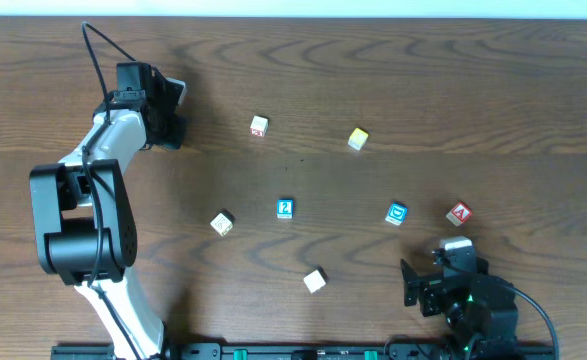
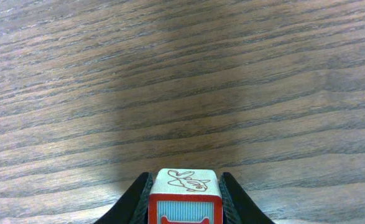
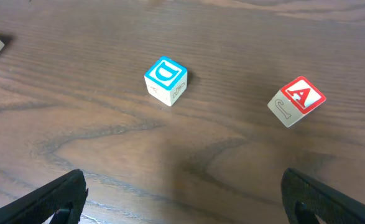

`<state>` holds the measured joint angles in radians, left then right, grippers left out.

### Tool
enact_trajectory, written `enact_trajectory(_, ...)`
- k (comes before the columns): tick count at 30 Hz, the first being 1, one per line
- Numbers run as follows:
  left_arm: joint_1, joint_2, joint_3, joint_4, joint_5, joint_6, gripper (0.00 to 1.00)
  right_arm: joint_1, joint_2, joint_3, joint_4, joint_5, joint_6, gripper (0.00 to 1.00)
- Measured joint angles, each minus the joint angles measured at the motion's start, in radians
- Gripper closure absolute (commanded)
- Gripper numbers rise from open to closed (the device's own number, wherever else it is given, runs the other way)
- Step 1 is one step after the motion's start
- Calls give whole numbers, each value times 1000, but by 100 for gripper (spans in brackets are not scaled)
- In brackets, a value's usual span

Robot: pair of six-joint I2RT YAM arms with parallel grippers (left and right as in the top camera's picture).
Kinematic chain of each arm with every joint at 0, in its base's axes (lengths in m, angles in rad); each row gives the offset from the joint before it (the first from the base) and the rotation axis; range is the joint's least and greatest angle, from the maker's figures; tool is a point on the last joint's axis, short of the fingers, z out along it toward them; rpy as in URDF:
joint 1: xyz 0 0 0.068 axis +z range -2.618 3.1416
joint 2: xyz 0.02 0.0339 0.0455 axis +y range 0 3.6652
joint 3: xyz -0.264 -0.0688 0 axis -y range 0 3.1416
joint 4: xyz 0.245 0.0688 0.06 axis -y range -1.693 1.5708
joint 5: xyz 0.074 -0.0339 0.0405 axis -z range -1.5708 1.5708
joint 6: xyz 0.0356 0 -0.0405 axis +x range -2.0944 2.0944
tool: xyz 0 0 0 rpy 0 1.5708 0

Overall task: Spell out Ai2
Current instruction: 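Carry the red 'I' block right toward the table center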

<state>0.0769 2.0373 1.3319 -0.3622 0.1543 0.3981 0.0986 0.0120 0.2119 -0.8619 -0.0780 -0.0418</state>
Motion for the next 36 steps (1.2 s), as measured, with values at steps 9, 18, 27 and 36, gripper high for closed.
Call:
enact_trajectory(9, 0, 0, 8, -24, 6, -52, 95, 0, 0, 0, 0, 0, 0, 1)
enact_trajectory(18, -35, -107, 26, -56, 253, -114, 94, 0, 0, 0, 0, 0, 0, 1)
enact_trajectory(27, -341, -227, 163, -142, 340, 44, 94, 0, 0, 0, 0, 0, 0, 1)
enact_trajectory(36, -447, -225, 161, -386, 395, 297, 95, 0, 0, 0, 0, 0, 0, 1)
